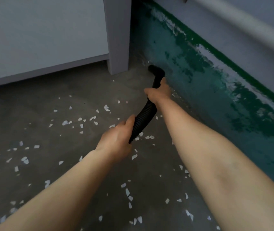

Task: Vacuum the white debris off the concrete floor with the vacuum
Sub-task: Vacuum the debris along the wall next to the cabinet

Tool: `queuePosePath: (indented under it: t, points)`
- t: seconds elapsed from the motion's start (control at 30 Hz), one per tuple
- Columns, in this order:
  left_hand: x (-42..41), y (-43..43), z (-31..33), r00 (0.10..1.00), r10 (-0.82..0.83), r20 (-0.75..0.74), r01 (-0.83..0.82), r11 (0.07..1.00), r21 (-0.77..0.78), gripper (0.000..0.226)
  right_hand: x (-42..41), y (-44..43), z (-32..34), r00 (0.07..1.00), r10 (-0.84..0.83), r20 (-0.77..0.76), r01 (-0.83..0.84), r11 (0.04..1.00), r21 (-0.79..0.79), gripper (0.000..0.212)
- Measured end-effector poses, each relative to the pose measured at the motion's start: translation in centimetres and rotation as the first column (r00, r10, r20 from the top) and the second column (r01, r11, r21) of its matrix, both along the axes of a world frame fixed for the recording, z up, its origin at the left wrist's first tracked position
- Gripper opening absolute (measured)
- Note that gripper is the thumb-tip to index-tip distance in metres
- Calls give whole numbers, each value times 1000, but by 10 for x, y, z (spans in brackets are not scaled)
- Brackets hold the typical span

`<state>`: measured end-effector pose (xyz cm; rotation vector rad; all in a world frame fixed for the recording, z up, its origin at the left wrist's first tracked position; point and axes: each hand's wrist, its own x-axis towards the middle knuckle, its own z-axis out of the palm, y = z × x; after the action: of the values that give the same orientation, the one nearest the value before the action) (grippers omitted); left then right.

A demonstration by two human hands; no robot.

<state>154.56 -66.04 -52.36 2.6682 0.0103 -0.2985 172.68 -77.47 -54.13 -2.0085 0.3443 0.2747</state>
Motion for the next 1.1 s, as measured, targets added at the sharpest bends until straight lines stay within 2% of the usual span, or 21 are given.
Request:
queuePosePath:
  t: [0.23,0.47,0.67,0.83,1.1]
  points:
    - [28,7,-8,999,49,5,-49,999,4,83,22,15,10,1000,9,9,-8,1000,-26,97]
    - [10,8,-9,1000,6,1,-6,1000,16,88,5,9,3,998,67,-7,-67,998,16,99]
    - [-21,0,4,993,-122,4,122,991,-60,85,-32,-20,5,999,20,-27,-20,1000,-17,97]
    - [-49,-13,16,975,-223,10,223,974,-47,85,-71,-43,19,998,8,-56,-11,998,-62,97]
    - [-82,-35,30,923,-380,56,379,925,20,85,-122,-88,36,993,-116,27,118,990,-78,101]
